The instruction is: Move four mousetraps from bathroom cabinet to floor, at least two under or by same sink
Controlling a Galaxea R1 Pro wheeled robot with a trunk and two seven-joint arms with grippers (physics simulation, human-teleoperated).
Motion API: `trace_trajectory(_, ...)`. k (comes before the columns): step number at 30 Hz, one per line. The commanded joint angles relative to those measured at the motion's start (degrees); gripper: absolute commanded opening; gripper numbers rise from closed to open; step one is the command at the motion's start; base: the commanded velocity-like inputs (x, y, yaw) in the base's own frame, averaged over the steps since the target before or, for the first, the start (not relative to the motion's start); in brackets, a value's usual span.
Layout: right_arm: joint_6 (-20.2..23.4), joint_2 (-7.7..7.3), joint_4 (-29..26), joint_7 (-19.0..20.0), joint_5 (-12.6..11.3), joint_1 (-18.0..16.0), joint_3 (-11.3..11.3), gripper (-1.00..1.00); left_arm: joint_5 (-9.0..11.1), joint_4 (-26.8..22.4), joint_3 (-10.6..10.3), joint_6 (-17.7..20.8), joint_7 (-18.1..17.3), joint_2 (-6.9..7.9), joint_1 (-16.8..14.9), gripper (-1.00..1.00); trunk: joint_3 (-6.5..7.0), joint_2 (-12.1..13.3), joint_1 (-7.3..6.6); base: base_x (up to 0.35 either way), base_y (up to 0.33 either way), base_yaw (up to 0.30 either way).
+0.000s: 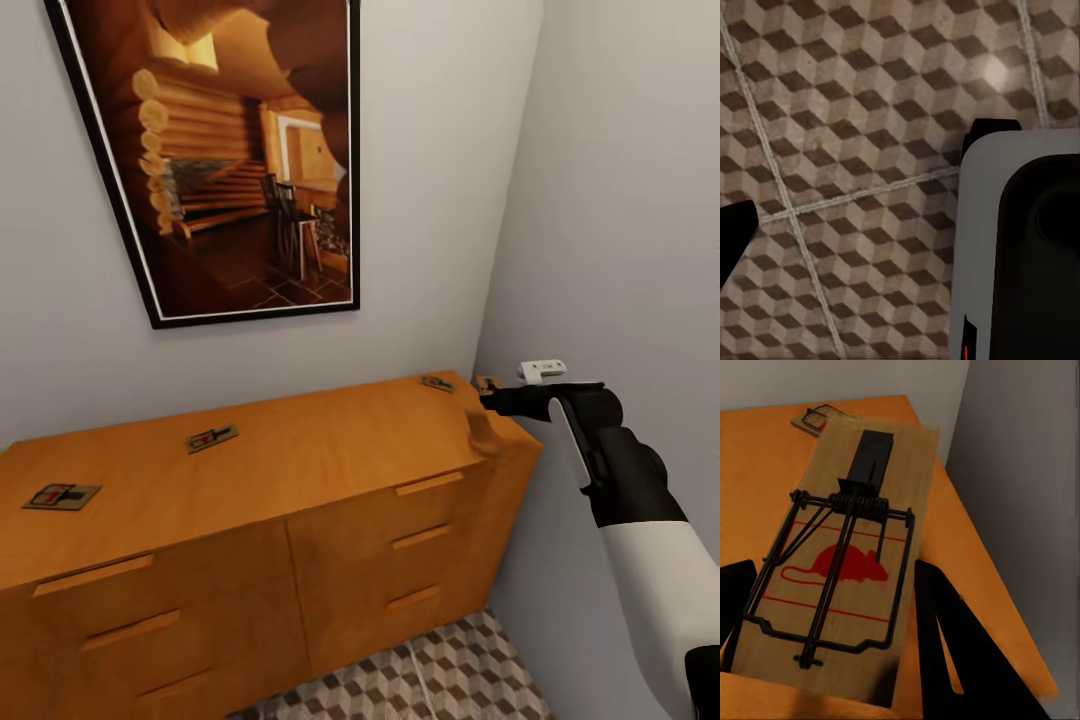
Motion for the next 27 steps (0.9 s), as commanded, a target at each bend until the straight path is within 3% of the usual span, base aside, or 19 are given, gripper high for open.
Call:
trace_trajectory(1, 0.25, -0.05, -0.03, -0.27, -0.61, -0.05, 0.08, -1.0, 0.06, 0.25, 0.28, -0.36, -0.31, 0.03, -0.1, 1.0, -0.06, -0.04, -0.02, -0.207, 0.0, 0.0)
trace_trajectory(27, -0.01, 0.12, 3.59, -0.17, -0.61, -0.05, 0.19, -1.0, 0.06, 0.25, 0.28, -0.36, -0.31, 0.03, -0.09, 1.0, -0.06, -0.04, -0.02, -0.205, 0.0, 0.0)
